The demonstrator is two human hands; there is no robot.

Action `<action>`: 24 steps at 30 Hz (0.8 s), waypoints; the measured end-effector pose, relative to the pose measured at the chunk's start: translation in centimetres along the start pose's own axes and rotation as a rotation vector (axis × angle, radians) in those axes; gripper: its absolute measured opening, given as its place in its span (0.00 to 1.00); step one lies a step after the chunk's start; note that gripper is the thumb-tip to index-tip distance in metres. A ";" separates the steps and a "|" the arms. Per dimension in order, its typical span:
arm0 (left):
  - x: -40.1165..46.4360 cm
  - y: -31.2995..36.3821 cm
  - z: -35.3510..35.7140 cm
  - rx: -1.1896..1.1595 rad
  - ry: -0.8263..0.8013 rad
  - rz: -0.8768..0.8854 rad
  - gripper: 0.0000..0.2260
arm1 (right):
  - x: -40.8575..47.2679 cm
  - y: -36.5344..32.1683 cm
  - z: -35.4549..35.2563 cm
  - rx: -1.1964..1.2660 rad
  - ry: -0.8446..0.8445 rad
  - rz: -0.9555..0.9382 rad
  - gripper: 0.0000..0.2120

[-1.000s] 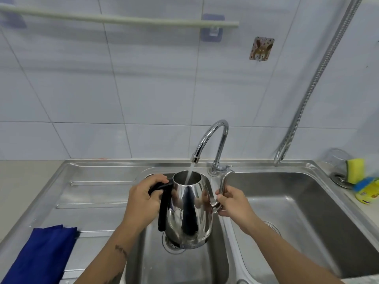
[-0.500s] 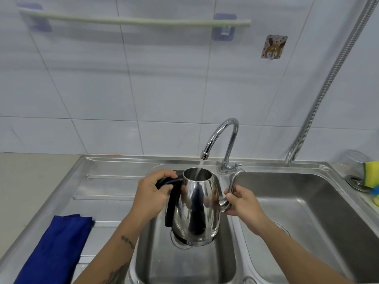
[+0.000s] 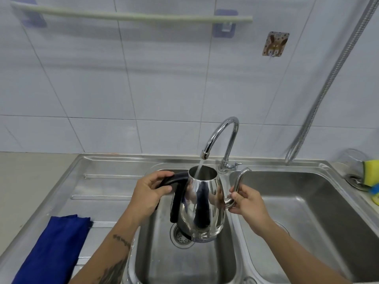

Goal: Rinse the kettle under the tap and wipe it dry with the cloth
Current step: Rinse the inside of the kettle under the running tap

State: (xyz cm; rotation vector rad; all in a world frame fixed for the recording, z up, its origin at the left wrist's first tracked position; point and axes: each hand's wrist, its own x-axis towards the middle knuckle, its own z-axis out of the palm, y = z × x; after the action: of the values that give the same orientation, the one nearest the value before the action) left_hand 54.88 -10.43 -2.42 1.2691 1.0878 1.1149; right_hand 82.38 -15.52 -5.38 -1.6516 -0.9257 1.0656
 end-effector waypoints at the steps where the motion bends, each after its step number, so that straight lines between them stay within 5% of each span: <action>1: 0.0 -0.1 -0.1 -0.003 -0.013 -0.015 0.18 | 0.1 0.2 0.0 -0.002 0.003 0.006 0.07; 15: 0.6 -0.4 -0.6 -0.032 -0.080 -0.145 0.18 | 1.3 -0.5 -0.5 -0.046 0.004 0.055 0.08; 24: 0.7 -1.1 0.9 0.188 0.101 0.047 0.16 | 1.3 -0.6 0.8 0.000 0.009 0.068 0.08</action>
State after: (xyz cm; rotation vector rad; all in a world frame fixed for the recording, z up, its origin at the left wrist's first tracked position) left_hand 55.90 -9.91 -3.51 1.4035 1.2685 1.1433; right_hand 82.06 -13.90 -5.24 -1.6971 -0.8696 1.1032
